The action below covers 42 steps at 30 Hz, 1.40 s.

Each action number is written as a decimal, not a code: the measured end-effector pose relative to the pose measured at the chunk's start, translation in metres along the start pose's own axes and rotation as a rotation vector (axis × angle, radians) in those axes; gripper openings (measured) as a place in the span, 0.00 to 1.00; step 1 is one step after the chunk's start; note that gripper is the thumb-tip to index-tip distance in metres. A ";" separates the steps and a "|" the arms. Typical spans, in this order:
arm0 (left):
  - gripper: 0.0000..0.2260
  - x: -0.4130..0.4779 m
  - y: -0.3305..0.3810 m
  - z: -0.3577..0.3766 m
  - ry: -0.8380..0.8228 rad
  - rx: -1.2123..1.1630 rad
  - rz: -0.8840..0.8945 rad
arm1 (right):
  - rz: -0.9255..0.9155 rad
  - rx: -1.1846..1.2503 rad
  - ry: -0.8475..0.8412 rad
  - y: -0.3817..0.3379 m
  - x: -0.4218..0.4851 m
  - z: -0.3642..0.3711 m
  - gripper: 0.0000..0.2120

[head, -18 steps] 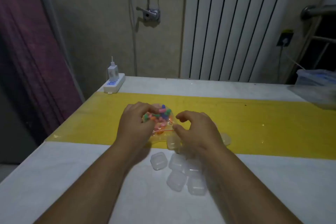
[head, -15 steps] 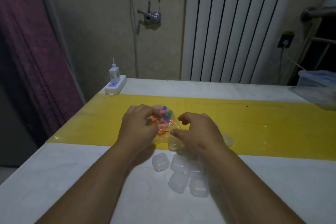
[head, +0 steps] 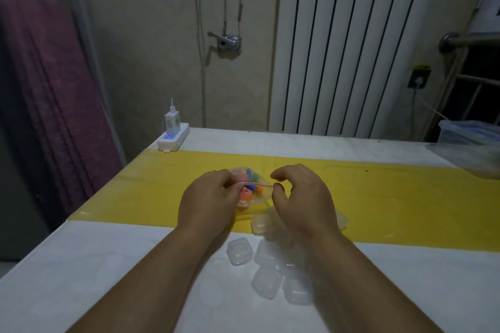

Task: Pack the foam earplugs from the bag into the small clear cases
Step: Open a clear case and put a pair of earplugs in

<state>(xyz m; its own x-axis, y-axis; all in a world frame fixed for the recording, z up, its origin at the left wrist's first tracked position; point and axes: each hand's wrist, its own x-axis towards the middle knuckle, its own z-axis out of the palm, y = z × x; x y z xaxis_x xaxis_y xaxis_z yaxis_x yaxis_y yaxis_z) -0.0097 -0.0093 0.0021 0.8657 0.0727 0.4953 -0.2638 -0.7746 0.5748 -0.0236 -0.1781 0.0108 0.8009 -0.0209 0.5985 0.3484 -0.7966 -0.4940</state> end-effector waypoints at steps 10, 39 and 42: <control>0.14 -0.005 0.005 0.002 0.008 -0.474 0.196 | 0.095 -0.212 -0.359 -0.012 0.001 0.003 0.16; 0.02 0.011 -0.001 0.002 -0.201 -0.049 0.009 | 0.132 0.014 -0.290 -0.004 0.000 0.004 0.04; 0.03 0.011 0.002 0.000 -0.218 -0.350 -0.110 | 0.178 0.032 -0.292 -0.006 -0.001 0.000 0.07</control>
<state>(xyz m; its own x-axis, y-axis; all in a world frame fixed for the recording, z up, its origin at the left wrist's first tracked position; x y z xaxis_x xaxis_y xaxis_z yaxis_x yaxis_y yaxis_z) -0.0008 -0.0101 0.0081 0.9564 -0.0206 0.2913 -0.2611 -0.5070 0.8214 -0.0259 -0.1735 0.0130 0.9547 0.0197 0.2970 0.2018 -0.7763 -0.5972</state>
